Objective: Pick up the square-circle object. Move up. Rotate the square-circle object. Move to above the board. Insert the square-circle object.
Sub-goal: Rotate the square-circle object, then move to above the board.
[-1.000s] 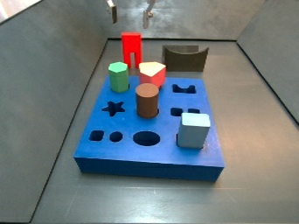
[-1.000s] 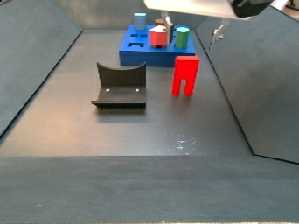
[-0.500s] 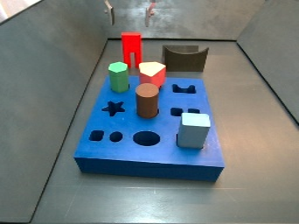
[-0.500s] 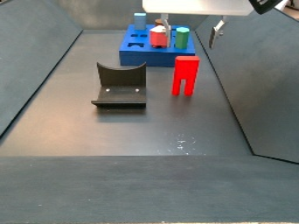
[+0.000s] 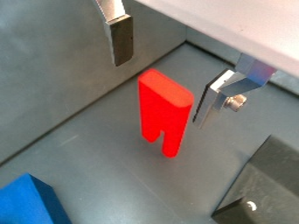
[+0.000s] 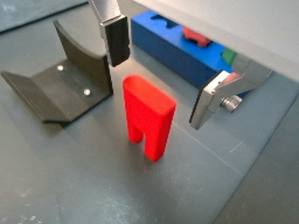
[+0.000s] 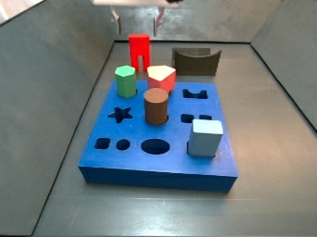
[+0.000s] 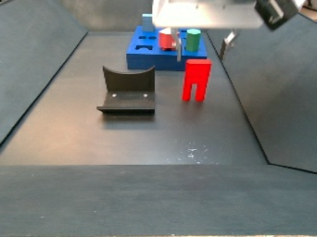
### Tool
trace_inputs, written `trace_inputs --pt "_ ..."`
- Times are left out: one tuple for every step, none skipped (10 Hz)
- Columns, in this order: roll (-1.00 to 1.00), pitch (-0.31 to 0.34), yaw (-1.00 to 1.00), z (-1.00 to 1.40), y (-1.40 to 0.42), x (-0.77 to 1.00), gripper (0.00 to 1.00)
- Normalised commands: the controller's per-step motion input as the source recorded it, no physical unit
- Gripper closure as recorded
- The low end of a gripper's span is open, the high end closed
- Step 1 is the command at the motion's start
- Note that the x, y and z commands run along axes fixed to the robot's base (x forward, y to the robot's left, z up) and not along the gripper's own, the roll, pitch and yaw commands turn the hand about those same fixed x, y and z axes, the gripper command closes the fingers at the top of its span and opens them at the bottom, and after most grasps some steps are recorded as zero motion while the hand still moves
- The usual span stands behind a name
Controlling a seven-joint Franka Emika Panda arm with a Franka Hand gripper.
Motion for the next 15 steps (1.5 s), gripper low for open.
trace_inputs --pt "0.03 -0.023 0.05 -0.83 0.0 0.03 0.0" --pt "0.04 -0.026 0.05 -0.69 0.01 0.03 0.0" --pt "0.05 -0.023 0.04 -0.5 0.01 0.03 0.0" --pt "0.06 -0.022 0.04 -0.36 0.01 0.04 0.0" --pt "0.08 -0.015 0.03 -0.18 0.01 0.04 0.0" --pt "0.08 -0.014 0.02 0.0 0.0 0.0 1.0" --pt "0.14 -0.31 0.08 1.0 -0.28 0.21 1.0" --pt "0.14 -0.286 0.09 1.0 -0.28 0.21 1.0" --pt "0.13 -0.211 0.08 1.0 -0.26 0.18 1.0" --pt "0.12 -0.131 0.06 1.0 -0.24 0.17 1.0" --pt "0.11 -0.032 0.05 1.0 -0.24 0.16 1.0" --pt "0.09 0.016 0.05 1.0 -0.22 0.16 1.0" --pt "0.09 0.044 0.05 1.0 -0.22 0.15 1.0" --pt "0.07 0.077 0.04 1.0 -0.2 0.15 1.0" --pt "0.06 0.096 0.04 1.0 -0.18 0.13 1.0"
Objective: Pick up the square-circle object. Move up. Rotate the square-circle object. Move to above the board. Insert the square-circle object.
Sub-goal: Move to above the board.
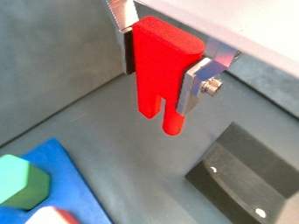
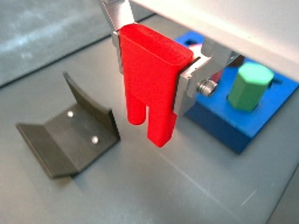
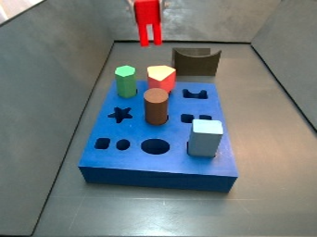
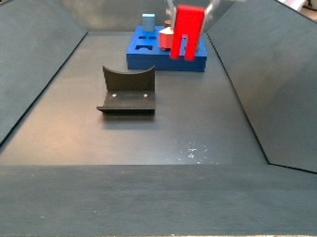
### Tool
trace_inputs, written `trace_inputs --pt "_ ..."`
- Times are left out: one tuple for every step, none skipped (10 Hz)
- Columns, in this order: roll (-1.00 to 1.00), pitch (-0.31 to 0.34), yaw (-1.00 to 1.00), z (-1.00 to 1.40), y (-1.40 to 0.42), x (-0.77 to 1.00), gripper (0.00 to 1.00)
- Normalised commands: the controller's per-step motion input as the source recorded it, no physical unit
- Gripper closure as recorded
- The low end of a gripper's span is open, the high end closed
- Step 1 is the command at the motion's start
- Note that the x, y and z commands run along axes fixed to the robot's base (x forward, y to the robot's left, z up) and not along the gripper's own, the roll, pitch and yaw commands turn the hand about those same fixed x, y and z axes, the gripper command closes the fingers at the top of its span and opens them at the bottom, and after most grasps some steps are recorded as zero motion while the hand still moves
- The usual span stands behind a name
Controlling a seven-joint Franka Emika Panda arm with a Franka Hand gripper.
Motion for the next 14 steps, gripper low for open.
trace_inputs --pt "0.04 0.097 0.04 1.0 -0.16 0.12 1.0" --pt "0.03 0.093 0.04 1.0 -0.14 0.11 1.0" --pt "0.01 0.093 0.04 1.0 -0.13 0.1 1.0" --pt "0.0 0.094 0.04 0.77 -0.08 0.06 1.0" --pt "-0.02 0.088 0.03 0.6 -0.05 0.04 1.0" --pt "-0.03 0.085 0.03 0.38 -0.03 0.02 1.0" --pt "-0.04 0.084 0.03 0.27 -0.03 0.02 1.0" --pt "-0.03 0.6 -0.21 0.38 -1.0 0.09 1.0" --pt "-0.01 0.587 -0.2 0.37 -1.0 0.1 1.0" --pt "0.03 0.461 -0.08 0.38 -1.0 0.12 1.0" --pt "0.02 0.373 -0.05 0.36 -1.0 0.13 1.0" --pt "0.01 0.221 -0.01 0.36 -1.0 0.14 1.0" --pt "0.01 0.182 0.0 0.37 -1.0 0.15 1.0" --pt "0.01 0.135 0.01 0.36 -1.0 0.17 1.0"
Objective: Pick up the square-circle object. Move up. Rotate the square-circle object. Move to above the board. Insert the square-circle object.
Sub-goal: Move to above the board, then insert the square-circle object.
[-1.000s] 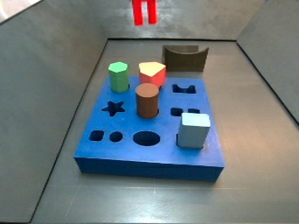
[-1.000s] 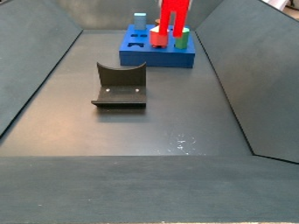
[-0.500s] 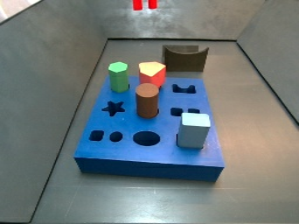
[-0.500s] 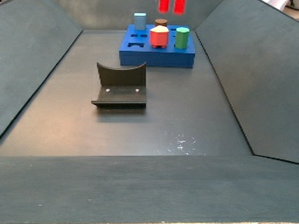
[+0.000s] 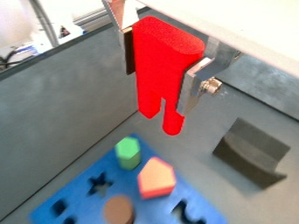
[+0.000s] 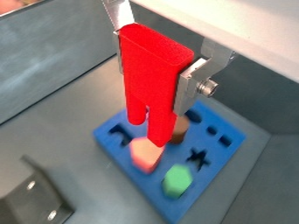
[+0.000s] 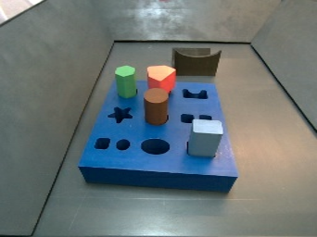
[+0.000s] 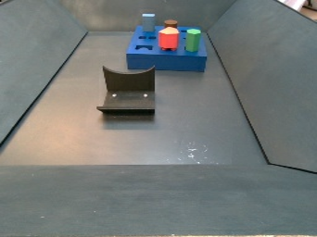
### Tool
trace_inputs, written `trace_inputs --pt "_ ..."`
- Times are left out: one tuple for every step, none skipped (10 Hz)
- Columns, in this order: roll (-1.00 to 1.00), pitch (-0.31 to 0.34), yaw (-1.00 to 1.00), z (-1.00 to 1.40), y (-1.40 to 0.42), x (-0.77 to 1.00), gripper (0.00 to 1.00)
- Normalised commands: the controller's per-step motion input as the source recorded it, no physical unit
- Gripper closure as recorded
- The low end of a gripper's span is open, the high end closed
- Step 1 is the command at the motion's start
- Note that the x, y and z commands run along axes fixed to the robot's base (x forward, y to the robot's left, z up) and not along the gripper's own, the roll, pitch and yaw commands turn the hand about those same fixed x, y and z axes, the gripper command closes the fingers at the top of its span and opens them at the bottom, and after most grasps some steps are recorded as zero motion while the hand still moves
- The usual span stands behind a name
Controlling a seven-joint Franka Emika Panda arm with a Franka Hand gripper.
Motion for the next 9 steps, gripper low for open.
trace_inputs --pt "0.01 0.126 0.01 0.36 -1.0 0.19 1.0" --pt "0.03 0.134 0.01 0.23 -0.63 0.17 1.0" --pt "0.03 0.134 0.01 0.17 -0.45 0.15 1.0" --pt "0.05 0.118 0.01 0.08 -0.24 0.12 1.0" --pt "0.06 0.107 0.01 0.07 -0.18 0.1 1.0" --pt "0.1 0.0 0.0 -0.16 0.0 -0.07 1.0" --pt "0.0 -0.011 0.0 0.0 0.0 0.0 1.0" --pt "-0.03 -0.103 0.02 -0.32 -0.11 -0.06 1.0" --pt "0.03 -0.026 -0.04 -1.0 -0.73 -0.14 1.0"
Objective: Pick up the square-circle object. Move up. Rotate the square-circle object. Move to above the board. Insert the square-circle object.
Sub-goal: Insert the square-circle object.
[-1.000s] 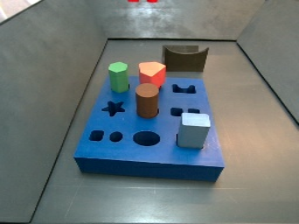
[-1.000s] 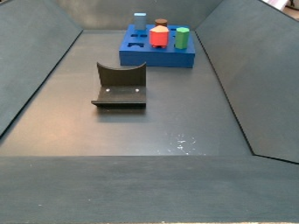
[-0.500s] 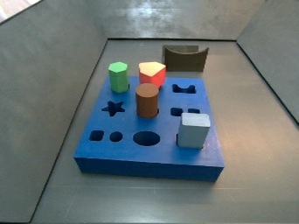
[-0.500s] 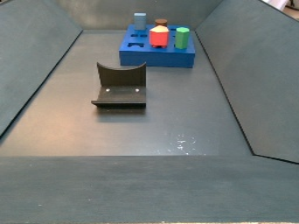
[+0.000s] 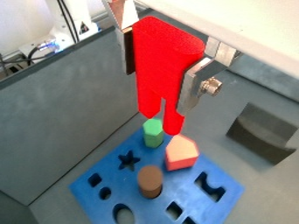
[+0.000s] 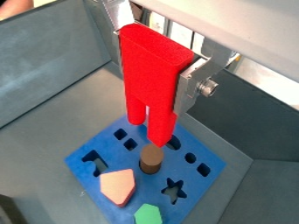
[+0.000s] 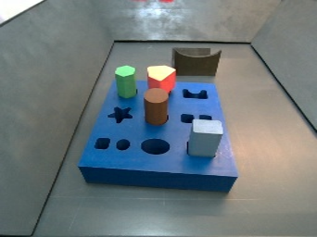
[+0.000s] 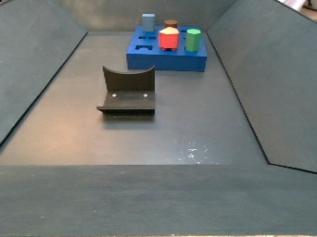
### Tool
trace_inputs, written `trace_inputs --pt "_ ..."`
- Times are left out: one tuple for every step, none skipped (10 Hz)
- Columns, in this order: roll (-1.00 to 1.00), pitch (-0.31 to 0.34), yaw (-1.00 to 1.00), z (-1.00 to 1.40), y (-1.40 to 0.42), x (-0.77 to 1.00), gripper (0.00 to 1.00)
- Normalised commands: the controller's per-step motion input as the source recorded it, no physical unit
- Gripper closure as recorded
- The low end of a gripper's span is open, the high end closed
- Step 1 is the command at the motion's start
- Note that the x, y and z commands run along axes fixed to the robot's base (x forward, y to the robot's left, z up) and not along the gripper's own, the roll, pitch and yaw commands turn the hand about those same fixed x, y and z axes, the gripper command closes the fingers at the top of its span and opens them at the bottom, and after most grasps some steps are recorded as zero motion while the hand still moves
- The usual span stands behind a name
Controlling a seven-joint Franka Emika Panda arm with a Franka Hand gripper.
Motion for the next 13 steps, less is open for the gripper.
trace_inputs --pt "0.08 -0.01 0.0 -1.0 -0.8 -0.13 1.0" --pt "0.07 0.0 0.0 -1.0 -0.68 -0.29 1.0" --pt "0.07 0.0 0.0 -1.0 -0.68 -0.29 1.0" --pt "0.09 0.0 0.0 -1.0 -0.65 -0.27 1.0" --pt "0.1 0.0 0.0 -1.0 -0.64 -0.25 1.0" --pt "0.12 -0.009 0.0 -1.0 -0.59 -0.27 1.0" --pt "0.13 -0.023 0.0 -1.0 -0.56 -0.29 1.0" --pt "0.11 -0.067 0.0 -1.0 -0.51 -0.36 1.0" --pt "0.1 -0.099 0.0 -1.0 -0.48 -0.35 1.0" --pt "0.1 -0.136 0.0 -0.97 -0.45 -0.34 1.0" --pt "0.06 -0.161 0.0 -0.97 -0.21 -0.18 1.0" --pt "0.0 -0.059 0.03 -0.86 0.0 0.07 1.0" --pt "0.0 -0.007 0.05 -0.89 0.01 0.09 1.0"
